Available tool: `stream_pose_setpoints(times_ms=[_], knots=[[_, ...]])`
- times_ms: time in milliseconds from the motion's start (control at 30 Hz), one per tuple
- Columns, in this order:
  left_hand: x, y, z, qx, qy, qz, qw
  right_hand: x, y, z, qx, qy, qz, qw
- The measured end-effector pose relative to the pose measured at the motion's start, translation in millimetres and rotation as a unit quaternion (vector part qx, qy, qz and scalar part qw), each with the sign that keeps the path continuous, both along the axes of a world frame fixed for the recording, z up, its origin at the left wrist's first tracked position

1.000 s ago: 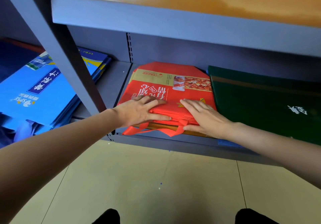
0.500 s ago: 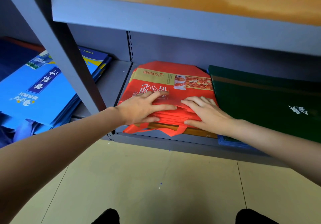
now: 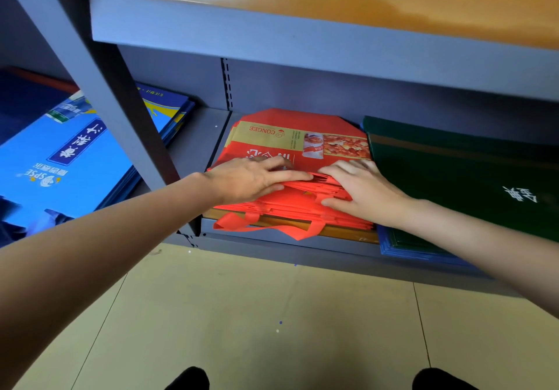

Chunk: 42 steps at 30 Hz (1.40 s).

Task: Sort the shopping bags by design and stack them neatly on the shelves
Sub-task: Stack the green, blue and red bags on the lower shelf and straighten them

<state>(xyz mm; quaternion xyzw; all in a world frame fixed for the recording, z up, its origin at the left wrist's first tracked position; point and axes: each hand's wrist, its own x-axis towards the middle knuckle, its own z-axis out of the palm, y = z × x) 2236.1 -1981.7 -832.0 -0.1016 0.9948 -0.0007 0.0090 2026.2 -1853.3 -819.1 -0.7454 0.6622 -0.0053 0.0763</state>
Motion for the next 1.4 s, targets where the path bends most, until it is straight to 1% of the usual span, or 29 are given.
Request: stream_pose_setpoints(times_ms=[167,233,300,433,467,533,600,667,700,800,867,933,1000,1067,1133,1167,1200,1233,1267,1300,1333,1367,1400], knots=[[-1,-1,4,0.013,-0.018,0.006,1.0,2,-2,0,-0.001,-0.046,-0.026,0.999],[-2,-2,7,0.001,-0.016,0.009,1.0,2,-4,2,-0.012,-0.045,-0.034,0.998],[-3,-4,8,-0.019,-0.019,0.014,1.0,2,-8,4,-0.046,-0.015,-0.033,0.998],[-3,-4,9,-0.059,0.026,-0.001,0.998,5,-16,6,-0.105,0.063,-0.019,0.992],[-2,-3,7,-0.07,0.012,-0.002,0.997,6,-16,5,-0.114,0.079,-0.007,0.99],[4,2,-1,-0.065,-0.049,0.002,0.997,6,-12,-2,-0.126,0.119,0.035,0.984],[8,10,-6,-0.088,-0.086,-0.031,0.992,4,-7,-12,-0.139,0.141,0.062,0.978],[8,9,-12,-0.111,-0.123,-0.048,0.985,4,-3,-22,-0.13,0.139,0.073,0.979],[7,8,-14,-0.112,-0.126,-0.047,0.985,3,-3,-25,-0.113,0.132,0.074,0.982],[4,9,-18,-0.126,-0.13,-0.055,0.982,4,-4,-25,-0.03,0.093,0.059,0.993],[6,9,-18,-0.118,-0.111,-0.055,0.985,2,-4,-24,-0.008,0.065,0.044,0.997],[8,5,-15,-0.106,-0.078,-0.051,0.99,4,-4,-22,-0.011,0.077,0.044,0.996],[8,0,-11,-0.09,-0.025,-0.062,0.994,6,-6,-18,-0.064,0.132,0.07,0.987],[9,-6,-9,-0.098,0.04,-0.069,0.992,5,-15,-12,-0.166,0.183,0.082,0.966],[10,-8,-7,-0.098,0.061,-0.055,0.992,5,-23,-4,-0.231,0.218,0.094,0.944],[10,-6,-6,-0.086,0.054,-0.049,0.994,4,-24,-2,-0.239,0.226,0.11,0.938],[9,-4,-8,-0.075,0.031,-0.048,0.996,1,-22,-4,-0.222,0.228,0.13,0.939],[10,-2,-12,-0.065,-0.004,-0.055,0.996,-1,-19,-9,-0.18,0.222,0.147,0.947],[11,0,-20,-0.049,-0.043,-0.063,0.996,-3,-14,-13,-0.115,0.202,0.154,0.96],[12,1,-26,-0.034,-0.074,-0.063,0.995,-5,-10,-15,-0.048,0.164,0.143,0.975],[13,2,-28,-0.027,-0.088,-0.06,0.994,-8,-9,-14,0.015,0.119,0.114,0.986],[12,3,-27,-0.027,-0.089,-0.057,0.994,-11,-9,-12,0.065,0.07,0.083,0.992],[11,3,-26,-0.03,-0.087,-0.056,0.994,-13,-10,-9,0.092,0.032,0.055,0.994]])
